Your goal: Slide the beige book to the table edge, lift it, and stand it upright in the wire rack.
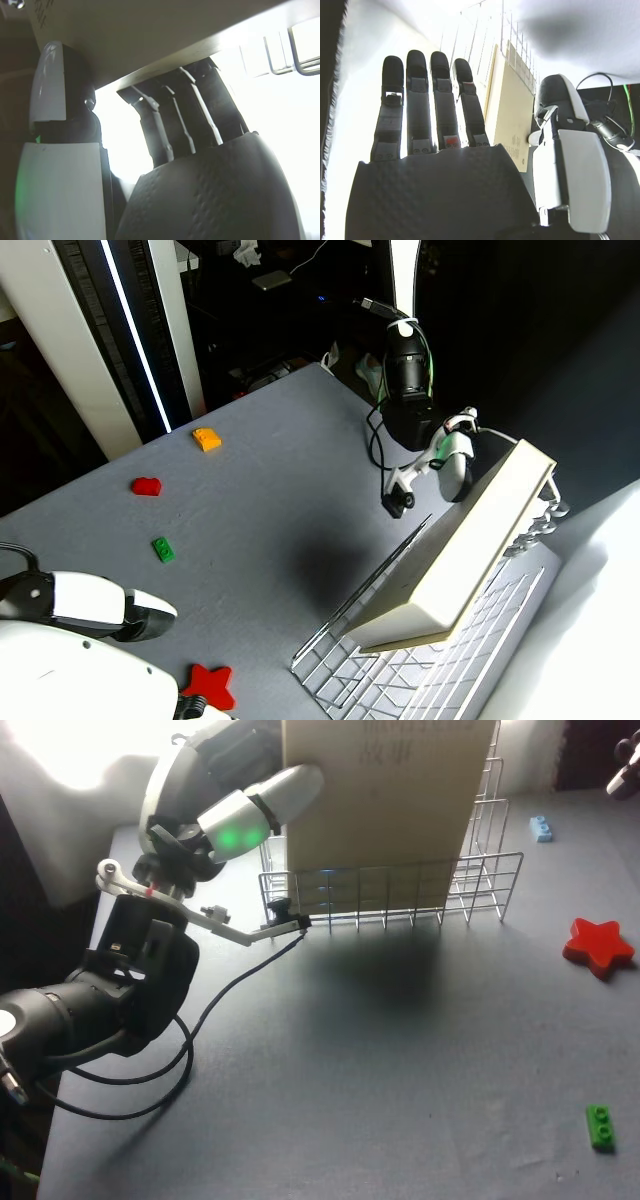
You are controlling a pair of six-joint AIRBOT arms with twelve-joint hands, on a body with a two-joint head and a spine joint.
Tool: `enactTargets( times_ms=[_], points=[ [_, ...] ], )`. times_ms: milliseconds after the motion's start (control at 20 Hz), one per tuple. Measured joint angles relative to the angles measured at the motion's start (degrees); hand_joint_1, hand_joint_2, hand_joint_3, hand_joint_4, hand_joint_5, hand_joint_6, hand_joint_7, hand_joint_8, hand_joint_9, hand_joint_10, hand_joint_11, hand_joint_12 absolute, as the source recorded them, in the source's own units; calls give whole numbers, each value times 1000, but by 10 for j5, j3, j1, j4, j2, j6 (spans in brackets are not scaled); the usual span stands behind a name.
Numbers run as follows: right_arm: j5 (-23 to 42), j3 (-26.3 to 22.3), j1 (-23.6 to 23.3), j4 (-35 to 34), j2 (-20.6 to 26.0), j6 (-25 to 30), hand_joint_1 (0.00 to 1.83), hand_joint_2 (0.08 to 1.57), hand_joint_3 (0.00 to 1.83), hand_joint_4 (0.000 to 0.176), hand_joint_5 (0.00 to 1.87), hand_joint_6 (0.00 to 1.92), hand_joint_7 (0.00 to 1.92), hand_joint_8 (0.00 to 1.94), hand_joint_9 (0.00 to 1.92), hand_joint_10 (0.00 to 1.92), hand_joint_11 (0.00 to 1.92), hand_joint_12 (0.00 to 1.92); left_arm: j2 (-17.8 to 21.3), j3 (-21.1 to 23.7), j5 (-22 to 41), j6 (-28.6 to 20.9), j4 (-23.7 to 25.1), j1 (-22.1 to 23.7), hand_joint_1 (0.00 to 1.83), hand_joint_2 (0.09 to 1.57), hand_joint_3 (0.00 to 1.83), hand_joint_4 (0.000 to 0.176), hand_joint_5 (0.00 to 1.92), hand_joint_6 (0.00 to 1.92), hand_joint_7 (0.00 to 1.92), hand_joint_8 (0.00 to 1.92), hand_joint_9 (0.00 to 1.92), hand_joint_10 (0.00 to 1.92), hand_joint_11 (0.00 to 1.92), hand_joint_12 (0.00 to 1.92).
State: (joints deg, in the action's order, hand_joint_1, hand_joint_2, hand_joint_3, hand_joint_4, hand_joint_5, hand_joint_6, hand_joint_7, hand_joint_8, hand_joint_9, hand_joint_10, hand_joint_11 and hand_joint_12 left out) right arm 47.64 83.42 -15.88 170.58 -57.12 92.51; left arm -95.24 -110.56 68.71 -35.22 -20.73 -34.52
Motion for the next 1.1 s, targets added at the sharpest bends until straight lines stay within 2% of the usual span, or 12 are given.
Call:
enactTargets(
  times_ms=[350, 400, 450, 650, 700, 750, 800, 850, 900, 950, 1000, 1100],
  points=[
    [0, 0, 0, 0, 0, 0, 225, 1154, 1, 0, 336, 0, 341, 0, 341, 0, 0, 916, -18, -5, 3, 0, -7, 1, 1358, 1182, 1, 0, 865, 1058, 753, 1334, 818, 1422, 793, 1329],
    [0, 0, 0, 0, 0, -1, 238, 1153, 0, 0, 360, 6, 362, 5, 361, 6, 0, 953, -19, -5, 2, 1, -5, 1, 1464, 1159, 2, 0, 877, 1016, 785, 1274, 844, 1320, 709, 1549],
    [0, 0, 0, 0, 0, -3, 231, 1153, 1, 0, 358, 4, 359, 2, 359, 4, 0, 951, -21, -6, 3, 0, -6, 1, 1380, 1172, 3, 0, 866, 1058, 783, 1295, 826, 1388, 710, 1450],
    [0, -2, 0, 0, 0, -5, 264, 1141, 0, 0, 346, 2, 354, 1, 348, 0, 0, 924, -24, -9, 3, 1, -20, -2, 1339, 1200, 1, 0, 780, 1159, 777, 1327, 795, 1457, 725, 1402],
    [1, -2, 0, 0, 0, -5, 263, 1141, 0, 0, 350, 3, 357, 1, 350, 1, 0, 908, -24, -9, 3, 1, -24, -3, 1197, 1220, 0, 0, 758, 1261, 795, 1330, 741, 1161, 707, 1357],
    [1, -3, 0, 0, 0, -5, 265, 1141, 0, 0, 355, 4, 358, 2, 350, 1, 0, 903, -24, -9, 3, 1, -26, -4, 1170, 1215, 0, 16, 773, 1273, 807, 1294, 737, 991, 667, 1314],
    [1, -3, 0, 0, 0, -7, 275, 1139, 0, 0, 363, 6, 364, 3, 355, 3, 0, 911, -24, -9, 3, 2, -26, -5, 1161, 1218, 1, 19, 802, 1292, 765, 1295, 721, 881, 607, 1295],
    [1, -3, 0, 0, 0, -10, 262, 1140, 0, 0, 353, 1, 364, 2, 359, 3, 0, 933, -24, -9, 3, 2, -26, -6, 1114, 1211, 0, 0, 791, 1267, 707, 721, 694, 714, 497, 1257],
    [1, -3, 0, 0, 0, -11, 268, 1140, 0, 0, 340, 0, 363, 1, 361, 3, 0, 950, -24, -8, 3, 2, -26, -7, 1025, 1157, 0, 0, 639, 635, 715, 332, 684, 504, 387, 1196],
    [1, -3, 0, 0, 0, -11, 278, 1140, 0, 0, 345, 2, 358, 0, 356, 0, 0, 936, -24, -7, 3, 2, -25, -7, 950, 1132, 0, 0, 637, 288, 684, 127, 661, 299, 299, 1144],
    [2, -3, 0, 0, 0, -12, 251, 1148, 2, 0, 343, 1, 351, 0, 343, 0, 0, 912, -22, -1, 4, 0, -25, -8, 894, 1117, 0, 0, 667, 124, 669, 39, 669, 179, 264, 1099],
    [2, -3, 0, 0, 0, -12, 268, 1141, 0, 0, 362, 5, 369, 5, 364, 7, 0, 946, -19, 1, 5, -2, -23, -10, 824, 1076, 0, 0, 711, 21, 633, 1, 637, 45, 206, 1015]
  ],
)
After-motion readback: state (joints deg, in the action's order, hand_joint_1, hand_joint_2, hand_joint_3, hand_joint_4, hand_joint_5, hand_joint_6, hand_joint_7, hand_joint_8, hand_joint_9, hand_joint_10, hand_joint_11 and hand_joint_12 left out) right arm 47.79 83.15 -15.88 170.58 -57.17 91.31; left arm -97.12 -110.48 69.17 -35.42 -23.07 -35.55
